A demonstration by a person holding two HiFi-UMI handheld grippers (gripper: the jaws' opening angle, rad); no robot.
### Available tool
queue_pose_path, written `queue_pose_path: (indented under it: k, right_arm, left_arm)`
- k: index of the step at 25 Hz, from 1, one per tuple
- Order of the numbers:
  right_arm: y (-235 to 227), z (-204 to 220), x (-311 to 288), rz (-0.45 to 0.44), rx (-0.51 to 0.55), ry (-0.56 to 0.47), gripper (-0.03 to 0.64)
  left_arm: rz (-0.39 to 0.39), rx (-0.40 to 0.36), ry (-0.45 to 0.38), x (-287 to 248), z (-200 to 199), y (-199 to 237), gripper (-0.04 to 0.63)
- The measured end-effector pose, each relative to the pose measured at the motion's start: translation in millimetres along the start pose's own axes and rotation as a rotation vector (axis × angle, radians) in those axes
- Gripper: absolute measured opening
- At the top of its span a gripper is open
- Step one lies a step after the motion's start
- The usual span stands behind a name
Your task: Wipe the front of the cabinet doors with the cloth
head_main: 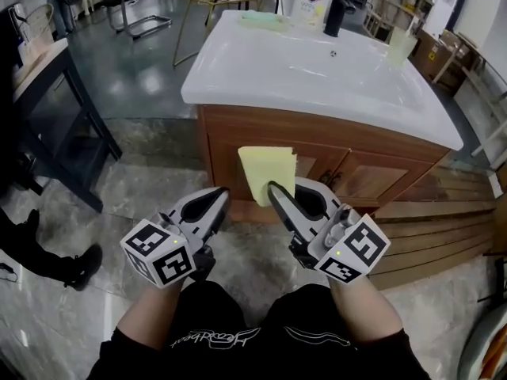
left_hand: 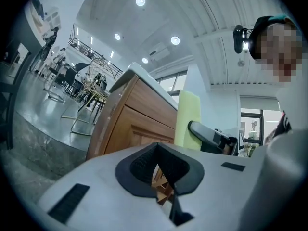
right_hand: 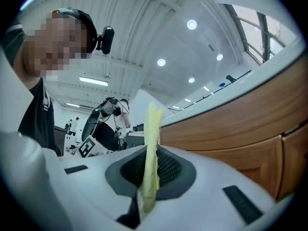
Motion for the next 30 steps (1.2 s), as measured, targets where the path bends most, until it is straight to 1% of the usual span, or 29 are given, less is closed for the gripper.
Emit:
queue_pose_path:
  k: [2,5,9,10,12,15,18,22,26,30]
  right_arm:
    - [-1,-1,-13,-0.003,0.003,-0.031,0.040]
    - [-2,11,-32,0.013,0.004,-0.052,0.040]
    - [1,31,-55,0.033,0.043,-0.049,0.040]
    - [1,36,-60,0.037,0.048,-0.049,0.040]
    - [-1,48,-67,0.052,0.038,-0.054,0.040]
    - [-8,59,-75,0.091,0.023,-0.074,0.040]
    - [-12,67,-84,0.100,0.018,-0.073,0.040]
    - [-15,77,-92,0.130,0.027,-0.064,0.040]
    - [-21,84,-96,0.175,0.042,-0.047,0.040]
    - [-28,84,-94,0.200,0.031,-0.053,0.040]
  left_arm:
    - [-0.015,-0.002,-0.012,3,-4,5,0.005]
    - [-0.035,-0.002,-0.012,11,-6,13,0.005]
    - [-0.007,0.000,0.010,23,-4,10,0.005]
    - [-0.006,-0.006,0.009,24,-3,10,0.005]
    - [-0.029,-0.016,0.005,28,0,14,0.005]
    - [-0.062,0.011,0.003,33,6,24,0.005]
    - [-0.072,0.040,0.017,37,13,30,0.005]
    - [-0.080,0.047,0.029,46,19,34,0.005]
    - [-0.109,0.047,0.025,55,21,39,0.005]
    - [-0.119,0.056,0.020,58,23,41,0.005]
Point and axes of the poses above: the fingertips, and each gripper's own axes: x backward along the fingers, y to its left, z out of its underside, the point moved 1 cm from there along x, backward along the fingers
